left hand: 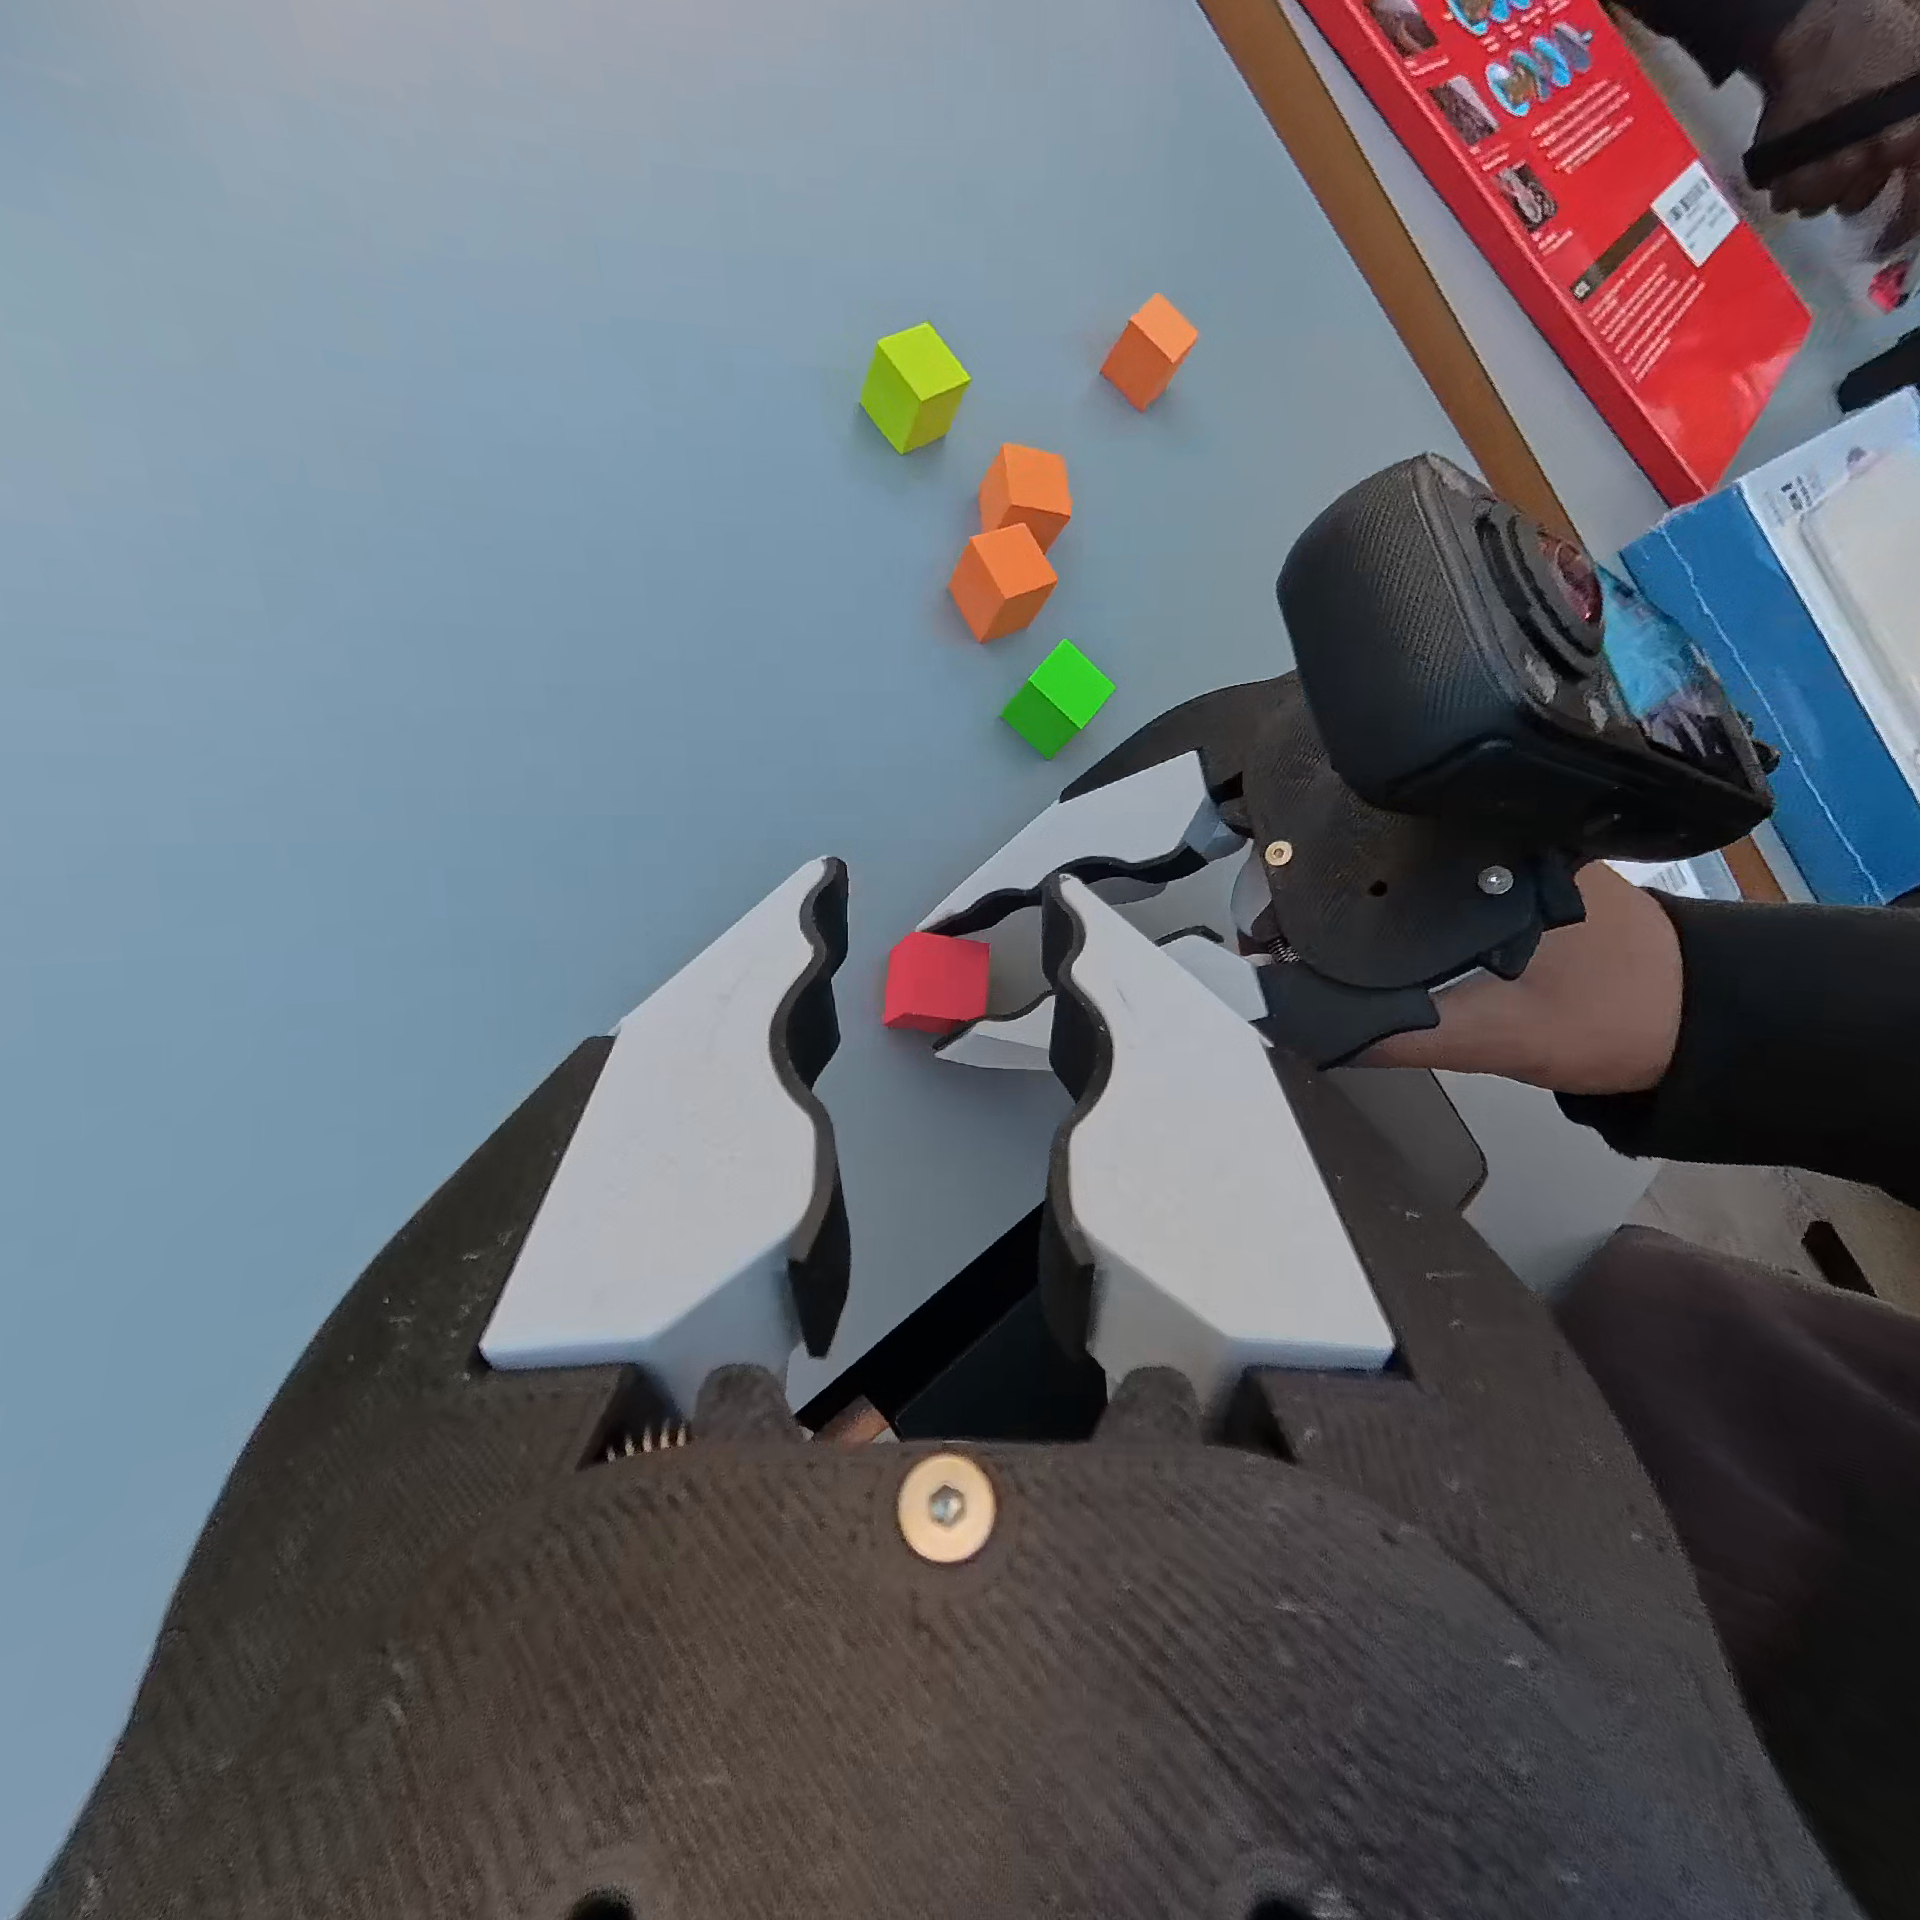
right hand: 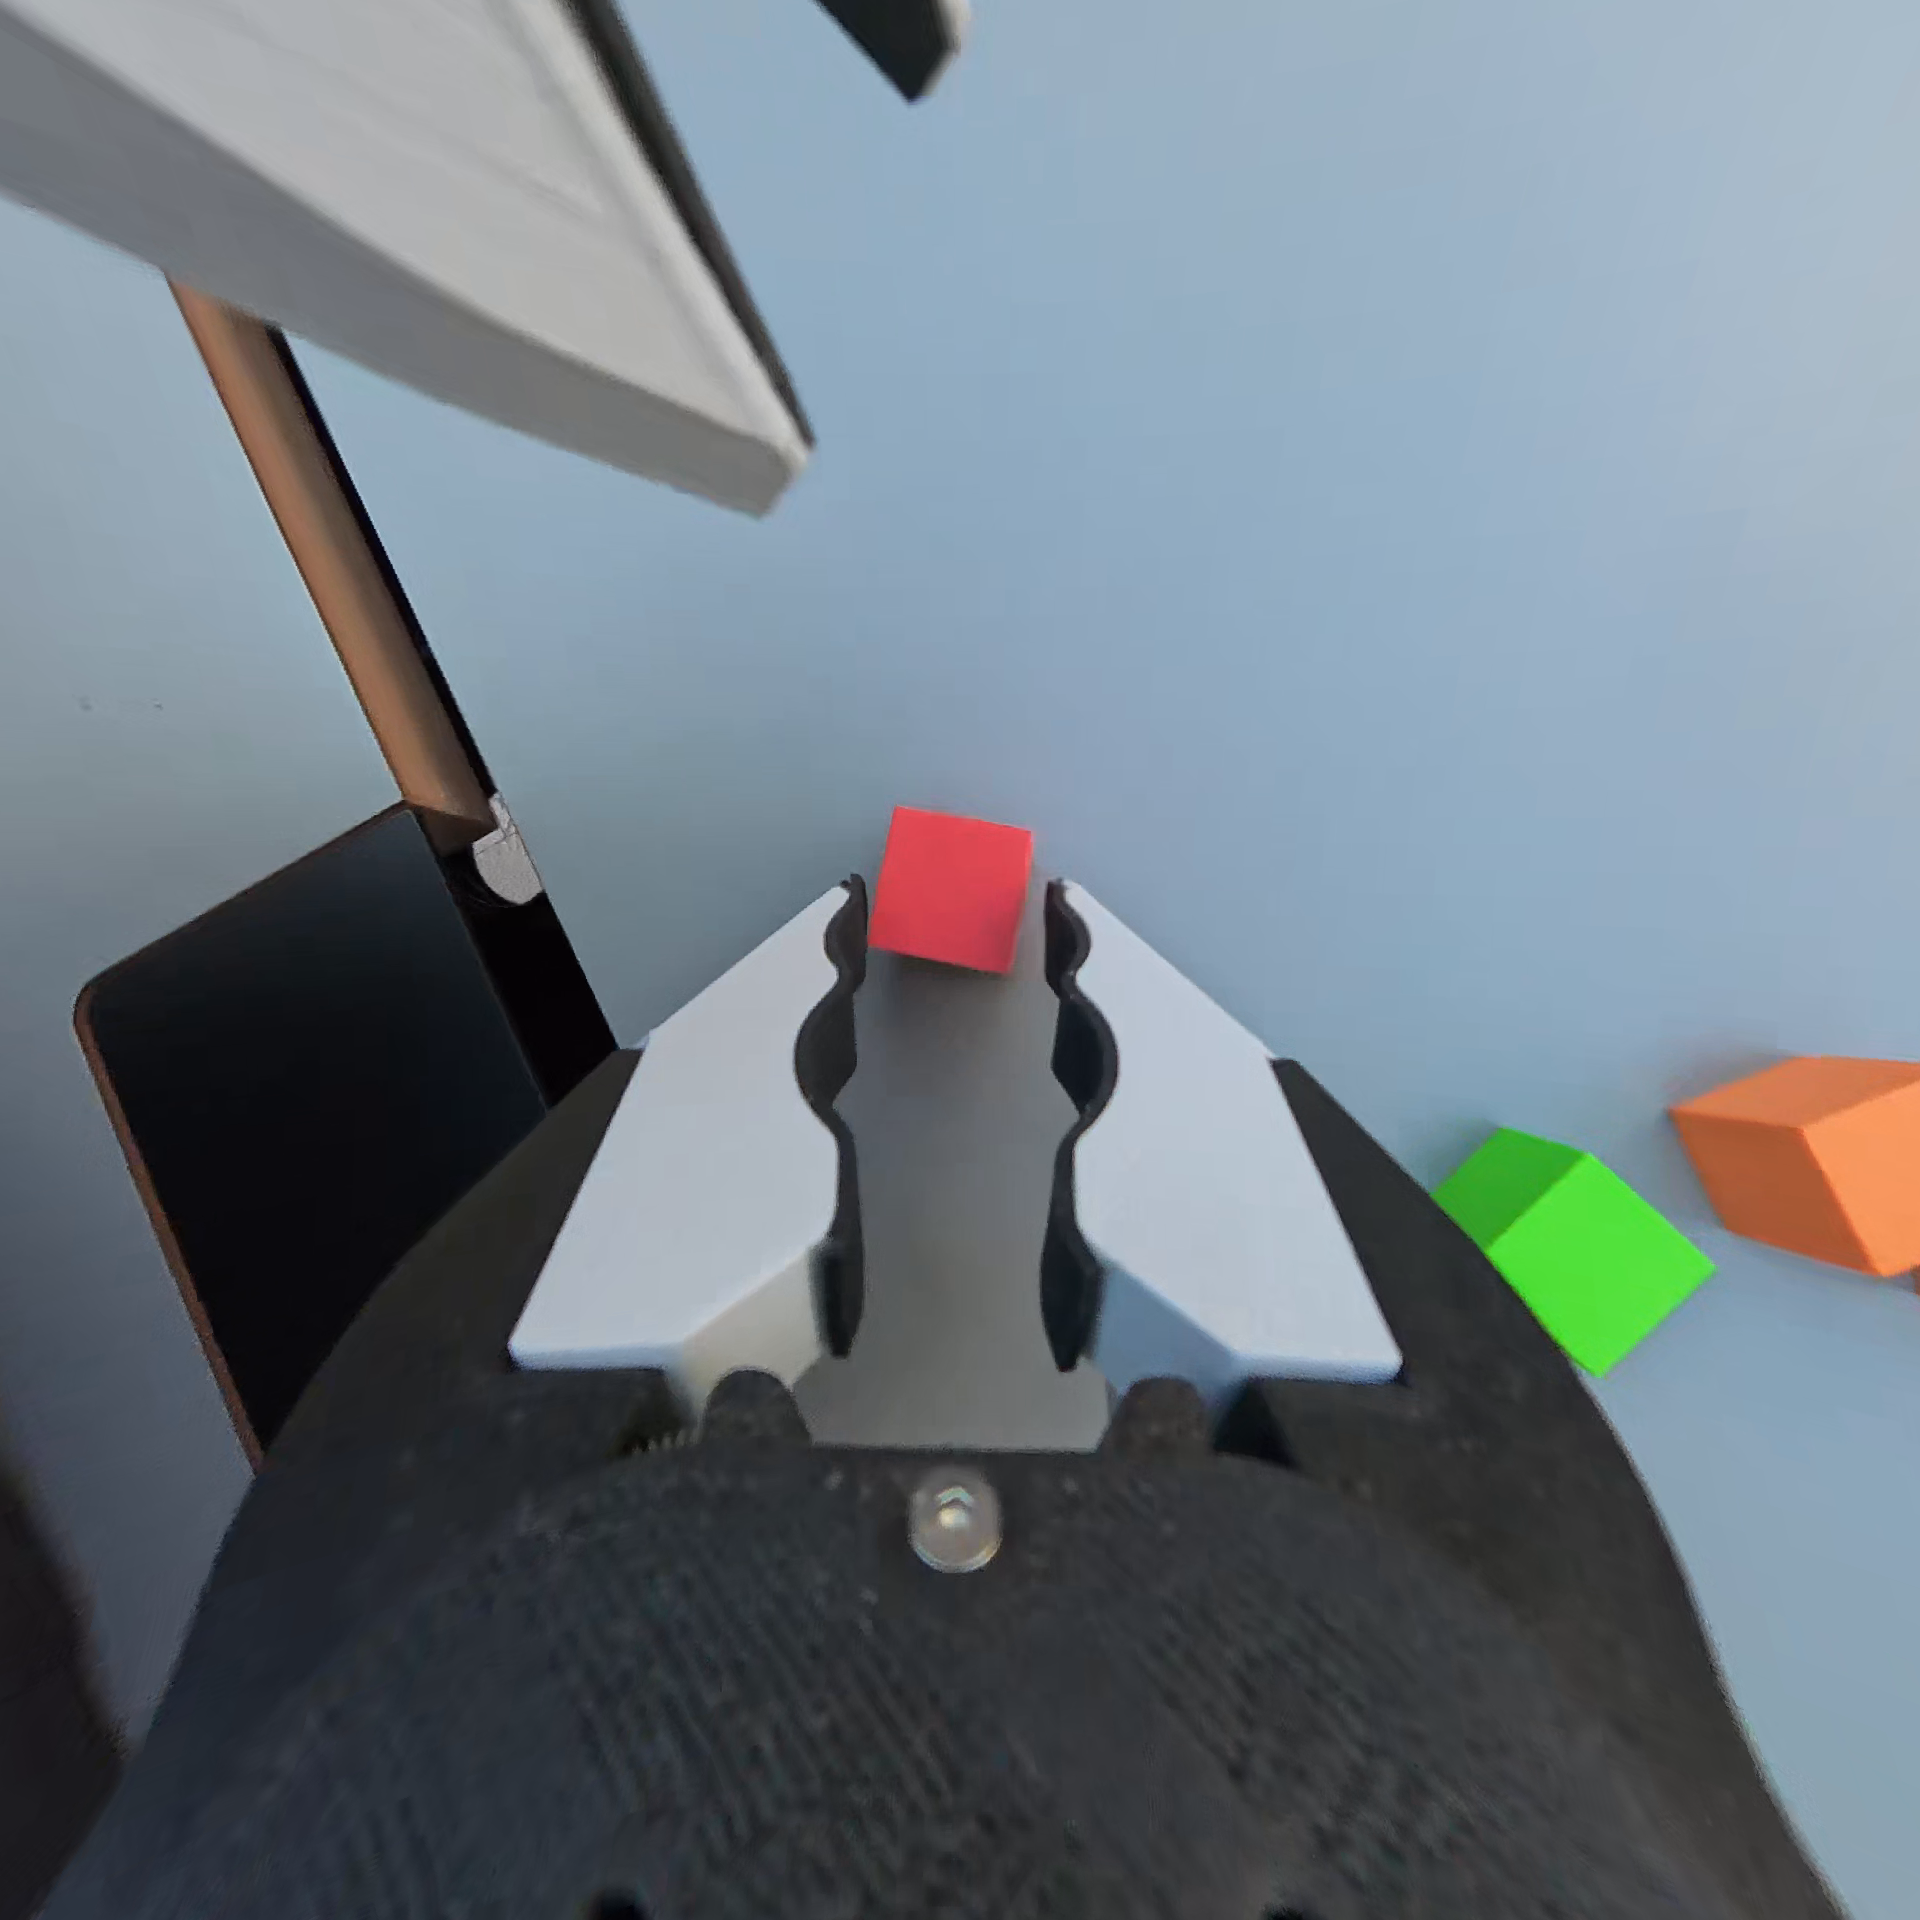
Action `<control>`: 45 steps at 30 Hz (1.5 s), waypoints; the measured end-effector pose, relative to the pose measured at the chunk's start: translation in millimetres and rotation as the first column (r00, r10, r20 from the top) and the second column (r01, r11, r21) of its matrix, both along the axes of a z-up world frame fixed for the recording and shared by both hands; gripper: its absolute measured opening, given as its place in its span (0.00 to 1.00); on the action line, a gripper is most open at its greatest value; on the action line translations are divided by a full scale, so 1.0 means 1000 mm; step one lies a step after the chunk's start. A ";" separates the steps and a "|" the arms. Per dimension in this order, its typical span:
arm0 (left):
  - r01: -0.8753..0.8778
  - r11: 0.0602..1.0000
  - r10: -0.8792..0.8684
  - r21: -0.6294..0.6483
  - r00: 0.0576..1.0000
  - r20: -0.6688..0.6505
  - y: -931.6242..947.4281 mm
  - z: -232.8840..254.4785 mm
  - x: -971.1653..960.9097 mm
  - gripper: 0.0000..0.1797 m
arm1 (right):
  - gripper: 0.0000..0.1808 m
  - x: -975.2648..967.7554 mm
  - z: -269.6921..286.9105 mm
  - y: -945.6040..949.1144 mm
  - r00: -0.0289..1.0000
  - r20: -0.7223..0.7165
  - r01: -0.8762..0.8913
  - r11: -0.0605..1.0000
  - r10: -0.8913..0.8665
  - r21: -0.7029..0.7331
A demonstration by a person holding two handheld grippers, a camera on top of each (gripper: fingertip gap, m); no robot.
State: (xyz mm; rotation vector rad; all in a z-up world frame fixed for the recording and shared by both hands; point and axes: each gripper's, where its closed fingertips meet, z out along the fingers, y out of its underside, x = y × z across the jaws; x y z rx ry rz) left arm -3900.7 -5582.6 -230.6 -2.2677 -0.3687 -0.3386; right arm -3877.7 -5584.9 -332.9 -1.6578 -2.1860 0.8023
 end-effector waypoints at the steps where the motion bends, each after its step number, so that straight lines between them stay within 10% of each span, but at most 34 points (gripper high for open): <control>1: -0.004 1.000 0.004 0.001 1.000 -0.008 -0.001 0.001 -0.002 0.19 | 0.19 0.000 0.003 0.004 1.000 -0.008 0.022 1.000 -0.022 -0.003; 12: 0.030 0.999 -0.029 -0.027 0.999 0.045 -0.003 -0.019 0.011 0.19 | 0.20 0.031 0.028 0.116 0.925 -0.097 0.369 0.929 -0.367 0.005; 45: 0.436 0.882 -0.463 -0.180 0.872 -0.160 0.154 -0.093 0.032 0.16 | 0.16 0.091 0.045 0.127 0.856 -0.071 0.512 0.859 -0.512 -0.022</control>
